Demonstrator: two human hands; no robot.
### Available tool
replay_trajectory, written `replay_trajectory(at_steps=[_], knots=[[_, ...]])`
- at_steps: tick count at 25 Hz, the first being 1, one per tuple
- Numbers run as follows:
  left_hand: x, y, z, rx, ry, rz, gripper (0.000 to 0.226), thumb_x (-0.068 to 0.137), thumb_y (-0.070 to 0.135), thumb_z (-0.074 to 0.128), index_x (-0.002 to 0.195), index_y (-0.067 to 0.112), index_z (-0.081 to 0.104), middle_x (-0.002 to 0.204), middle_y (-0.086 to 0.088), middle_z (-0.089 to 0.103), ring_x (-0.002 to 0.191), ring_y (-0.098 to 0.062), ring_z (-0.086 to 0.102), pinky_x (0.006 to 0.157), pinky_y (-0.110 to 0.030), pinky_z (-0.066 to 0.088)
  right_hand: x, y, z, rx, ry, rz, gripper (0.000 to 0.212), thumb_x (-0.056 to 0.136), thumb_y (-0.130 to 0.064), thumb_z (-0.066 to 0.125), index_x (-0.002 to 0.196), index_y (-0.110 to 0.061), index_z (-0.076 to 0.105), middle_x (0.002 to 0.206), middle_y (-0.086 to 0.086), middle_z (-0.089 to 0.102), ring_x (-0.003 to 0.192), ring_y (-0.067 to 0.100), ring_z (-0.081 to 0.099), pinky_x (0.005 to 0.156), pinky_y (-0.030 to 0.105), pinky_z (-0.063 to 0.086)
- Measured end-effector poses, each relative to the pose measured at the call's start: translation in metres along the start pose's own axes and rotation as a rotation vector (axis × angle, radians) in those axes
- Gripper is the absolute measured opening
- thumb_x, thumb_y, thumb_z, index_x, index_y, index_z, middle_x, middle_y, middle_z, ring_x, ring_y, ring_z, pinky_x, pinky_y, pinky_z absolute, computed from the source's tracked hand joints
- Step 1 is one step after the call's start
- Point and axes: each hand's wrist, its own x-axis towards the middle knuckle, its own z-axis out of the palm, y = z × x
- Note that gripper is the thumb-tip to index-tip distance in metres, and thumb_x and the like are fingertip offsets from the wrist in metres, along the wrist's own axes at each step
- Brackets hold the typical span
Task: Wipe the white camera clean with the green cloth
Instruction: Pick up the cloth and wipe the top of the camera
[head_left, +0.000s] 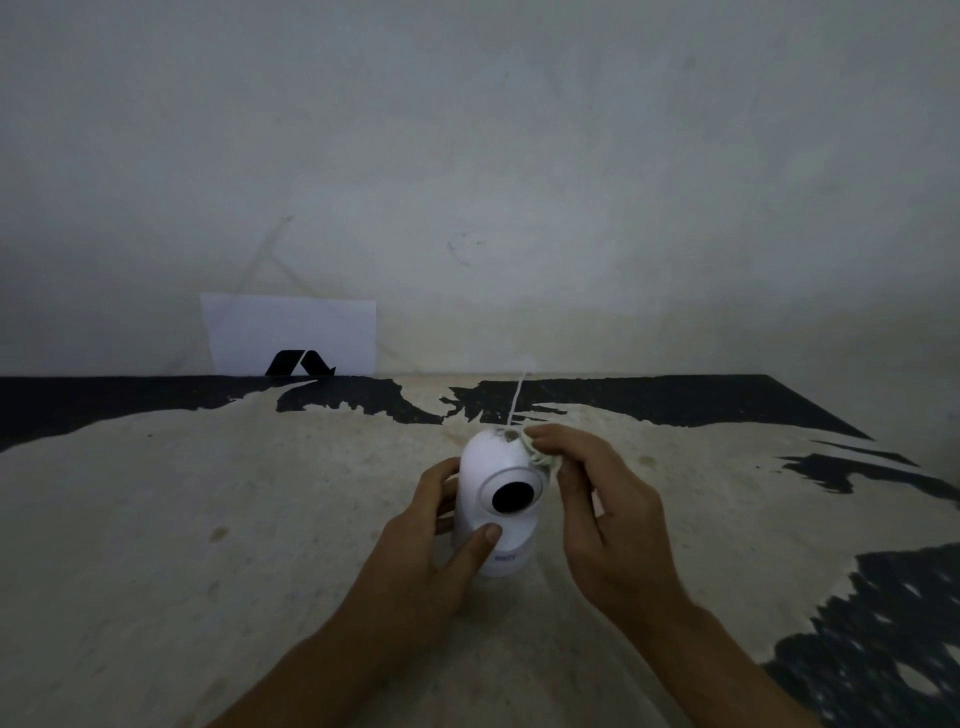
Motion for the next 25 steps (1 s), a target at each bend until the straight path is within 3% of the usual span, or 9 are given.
replay_trajectory(at_steps=[4,11,16,21,25], knots=[[0.000,0.000,-0.001,-0.013,-0.006,-0.011,0.058,0.073,0.053,0.053,0.122,0.050,0.024,0.110,0.040,0.041,0.093,0.026,0.044,0.079,-0.002,0.038,0.010,0.003,-0.005,0.033,-0.020,0.113,0.025,0.095,-0.011,0.046,0.113,-0.019,0.061,0.107,-0.007,0.066,0.103,-0.002,0.059,0.087,0.010,0.047],[0.002,-0.001,0.000,-0.014,-0.006,-0.022,0.054,0.071,0.055,0.052,0.116,0.056,0.022,0.107,0.041,0.042,0.090,0.028,0.043,0.075,-0.001,0.038,0.005,-0.005,0.005,0.181,-0.038,0.236,0.026,0.093,-0.035,0.041,0.114,-0.030,0.056,0.110,-0.017,0.064,0.103,-0.002,0.060,0.083,0.010,0.048],[0.003,0.000,0.000,0.011,-0.005,-0.001,0.054,0.071,0.054,0.051,0.115,0.055,0.020,0.104,0.045,0.035,0.085,0.033,0.040,0.069,0.006,0.036,0.002,-0.010,0.000,0.070,-0.033,-0.003,0.028,0.096,-0.018,0.042,0.118,-0.010,0.057,0.116,-0.001,0.063,0.113,0.006,0.057,0.095,0.019,0.045],[0.001,-0.001,0.000,-0.006,-0.002,0.016,0.061,0.073,0.054,0.052,0.127,0.045,0.024,0.109,0.041,0.040,0.091,0.030,0.043,0.072,0.005,0.038,0.000,-0.004,0.003,0.037,0.029,0.113,0.030,0.096,-0.022,0.039,0.120,-0.015,0.057,0.114,-0.004,0.064,0.110,-0.003,0.056,0.092,0.014,0.045],[0.002,-0.003,0.000,-0.001,0.005,0.015,0.061,0.071,0.055,0.051,0.125,0.047,0.023,0.108,0.040,0.041,0.093,0.021,0.045,0.077,-0.002,0.040,-0.004,-0.006,0.000,-0.027,-0.039,-0.080,0.033,0.099,-0.022,0.039,0.118,-0.003,0.059,0.118,0.008,0.064,0.116,0.010,0.056,0.100,0.022,0.043]])
